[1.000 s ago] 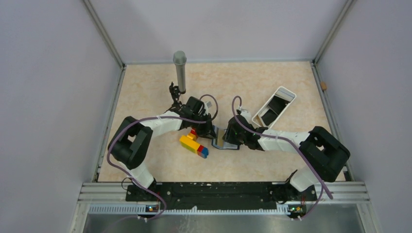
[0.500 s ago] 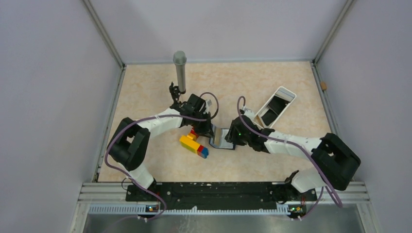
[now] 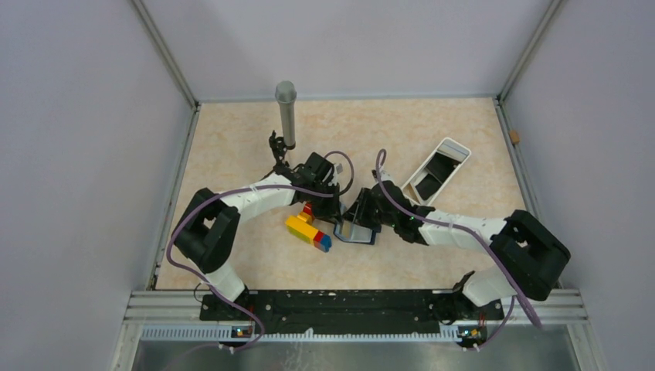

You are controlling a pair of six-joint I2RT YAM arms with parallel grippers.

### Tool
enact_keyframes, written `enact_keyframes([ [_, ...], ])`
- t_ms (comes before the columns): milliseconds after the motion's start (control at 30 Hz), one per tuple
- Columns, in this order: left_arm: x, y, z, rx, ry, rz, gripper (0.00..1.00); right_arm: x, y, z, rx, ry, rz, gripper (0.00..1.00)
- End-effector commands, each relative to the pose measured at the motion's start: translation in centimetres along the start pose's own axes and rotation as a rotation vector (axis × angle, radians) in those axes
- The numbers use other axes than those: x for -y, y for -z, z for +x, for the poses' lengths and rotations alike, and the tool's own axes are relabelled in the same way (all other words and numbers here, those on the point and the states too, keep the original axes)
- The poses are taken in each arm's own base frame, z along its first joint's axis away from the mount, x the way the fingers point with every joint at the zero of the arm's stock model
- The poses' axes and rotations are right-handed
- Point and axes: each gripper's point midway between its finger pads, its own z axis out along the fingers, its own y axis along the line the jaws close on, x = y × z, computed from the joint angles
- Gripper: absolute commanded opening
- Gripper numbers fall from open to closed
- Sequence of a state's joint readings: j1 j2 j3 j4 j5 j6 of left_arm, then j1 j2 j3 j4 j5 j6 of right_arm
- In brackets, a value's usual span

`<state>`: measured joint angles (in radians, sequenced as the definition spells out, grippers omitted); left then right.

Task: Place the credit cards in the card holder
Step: Turn over the card slot in the card holder.

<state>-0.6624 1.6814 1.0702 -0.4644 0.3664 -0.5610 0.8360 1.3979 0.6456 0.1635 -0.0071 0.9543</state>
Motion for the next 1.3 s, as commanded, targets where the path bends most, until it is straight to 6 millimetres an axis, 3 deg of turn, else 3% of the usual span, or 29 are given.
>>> enact_keyframes([
  [0, 1.4, 0.7, -1.2, 0.036, -0.043, 0.036, 0.09, 0.6, -1.3, 0.9, -0.021, -0.025, 0.001, 0.24],
  [400, 3.0, 0.7, -1.2, 0.04, -0.064, 0.092, 0.16, 6.3, -1.5, 2.6, -0.035, -0.075, 0.197, 0.19],
  [500, 3.7, 0.6, -1.4, 0.045, -0.054, 0.122, 0.23, 7.0, -1.4, 3.0, -0.037, -0.096, 0.208, 0.19],
  [933, 5.0, 0.7, -1.7, 0.065, -0.041, 0.179, 0.32, 8.4, -1.4, 3.6, -0.05, -0.133, 0.213, 0.19],
  [1267, 3.9, 0.0, -1.4, 0.048, -0.029, 0.133, 0.31, 8.3, -1.4, 3.4, -0.047, -0.132, 0.213, 0.18],
])
